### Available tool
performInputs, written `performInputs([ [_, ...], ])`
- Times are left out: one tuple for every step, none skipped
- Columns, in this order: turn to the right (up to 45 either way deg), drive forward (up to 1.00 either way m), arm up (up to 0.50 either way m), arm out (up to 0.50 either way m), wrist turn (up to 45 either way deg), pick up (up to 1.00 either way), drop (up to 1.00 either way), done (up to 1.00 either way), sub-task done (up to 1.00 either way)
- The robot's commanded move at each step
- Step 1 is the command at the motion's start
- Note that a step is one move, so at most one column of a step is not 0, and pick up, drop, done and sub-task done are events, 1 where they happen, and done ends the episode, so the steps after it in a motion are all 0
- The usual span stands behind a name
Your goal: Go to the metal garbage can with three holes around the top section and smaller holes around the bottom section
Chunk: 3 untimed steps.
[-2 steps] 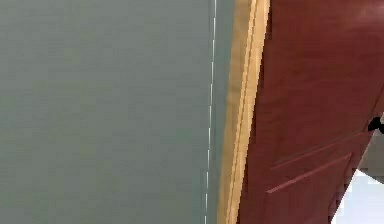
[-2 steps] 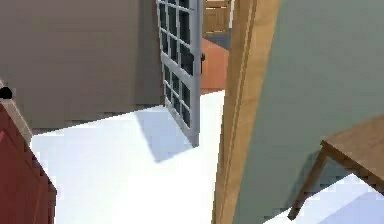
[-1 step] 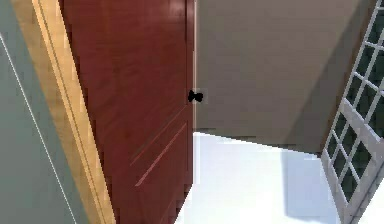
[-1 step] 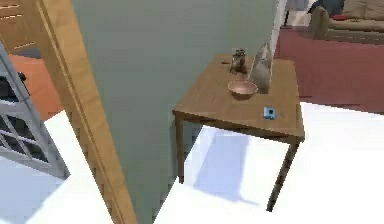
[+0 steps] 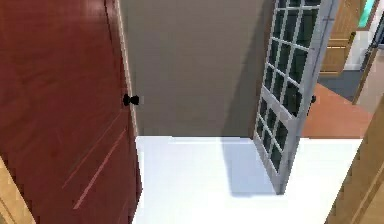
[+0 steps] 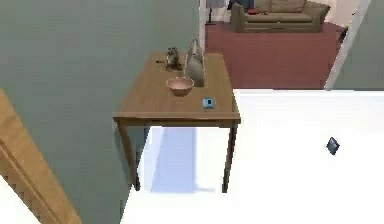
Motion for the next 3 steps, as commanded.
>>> performInputs([
  [0.0, 0.6, 0.0, 0.0, 0.0, 0.0, 0.0, 0.0, 0.0],
  [45.0, 0.0, 0.0, 0.0, 0.0, 0.0, 0.0, 0.0, 0.0],
  [6.0, 0.0, 0.0, 0.0, 0.0, 0.0, 0.0, 0.0, 0.0],
])
